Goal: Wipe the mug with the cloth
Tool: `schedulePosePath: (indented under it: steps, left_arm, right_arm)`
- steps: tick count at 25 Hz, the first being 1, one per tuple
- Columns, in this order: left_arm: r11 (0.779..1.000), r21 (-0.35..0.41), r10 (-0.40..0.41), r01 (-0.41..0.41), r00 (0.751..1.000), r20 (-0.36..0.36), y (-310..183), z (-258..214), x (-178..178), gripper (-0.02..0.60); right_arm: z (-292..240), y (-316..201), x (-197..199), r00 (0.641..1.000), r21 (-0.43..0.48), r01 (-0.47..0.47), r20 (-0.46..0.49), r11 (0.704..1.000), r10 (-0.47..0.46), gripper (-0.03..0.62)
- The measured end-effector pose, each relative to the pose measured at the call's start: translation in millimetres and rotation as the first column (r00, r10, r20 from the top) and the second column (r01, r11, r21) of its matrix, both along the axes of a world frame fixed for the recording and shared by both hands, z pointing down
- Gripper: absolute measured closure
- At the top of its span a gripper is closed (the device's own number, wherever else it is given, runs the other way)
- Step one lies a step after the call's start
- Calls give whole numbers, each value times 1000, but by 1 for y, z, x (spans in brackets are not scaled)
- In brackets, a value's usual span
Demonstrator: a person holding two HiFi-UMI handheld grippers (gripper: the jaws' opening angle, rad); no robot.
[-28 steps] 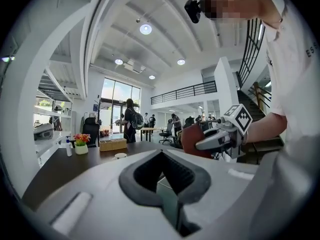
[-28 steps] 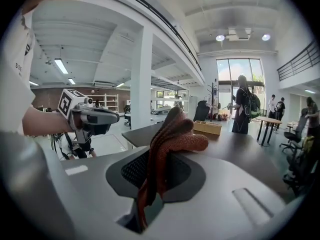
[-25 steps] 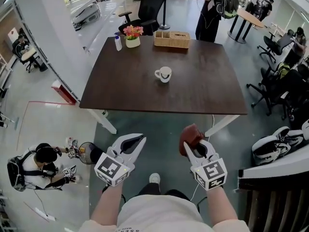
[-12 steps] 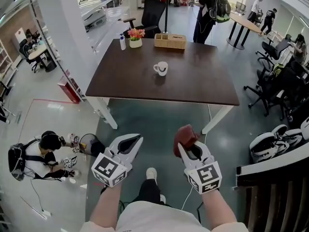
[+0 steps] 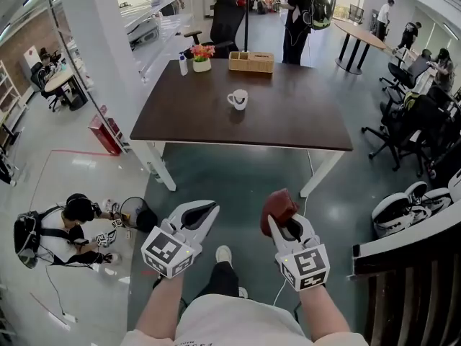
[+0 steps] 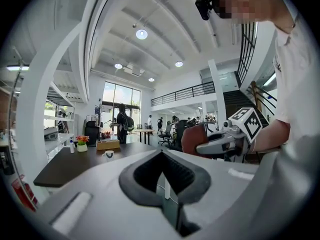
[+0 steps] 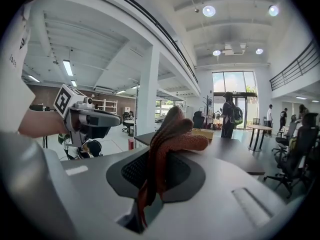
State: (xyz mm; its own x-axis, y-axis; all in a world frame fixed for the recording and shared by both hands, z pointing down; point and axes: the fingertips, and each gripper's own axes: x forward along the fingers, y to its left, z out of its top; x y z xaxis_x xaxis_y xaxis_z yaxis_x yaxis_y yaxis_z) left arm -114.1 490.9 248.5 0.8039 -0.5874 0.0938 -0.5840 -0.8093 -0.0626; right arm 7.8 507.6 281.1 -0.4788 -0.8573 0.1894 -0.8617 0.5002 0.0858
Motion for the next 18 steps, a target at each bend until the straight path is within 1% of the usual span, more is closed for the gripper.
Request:
schedulePosePath:
  steps: [6,12,18]
  left_arm:
    - [1000,0,14,-14,1000,9,0,2,5,575]
    - [1000,-19,14,-14,1000,15,-3,5,6,575]
    - [1000,-1,17,-17,999,28,-8,4,7,575]
  right_arm:
    - [-1,-1,3,1000,7,-25,18,1000,25,517]
    - [-2,-4,5,999,6,-36,27,999,36,517]
    - [-1,-7,5,999,5,-36,29,999,36,516]
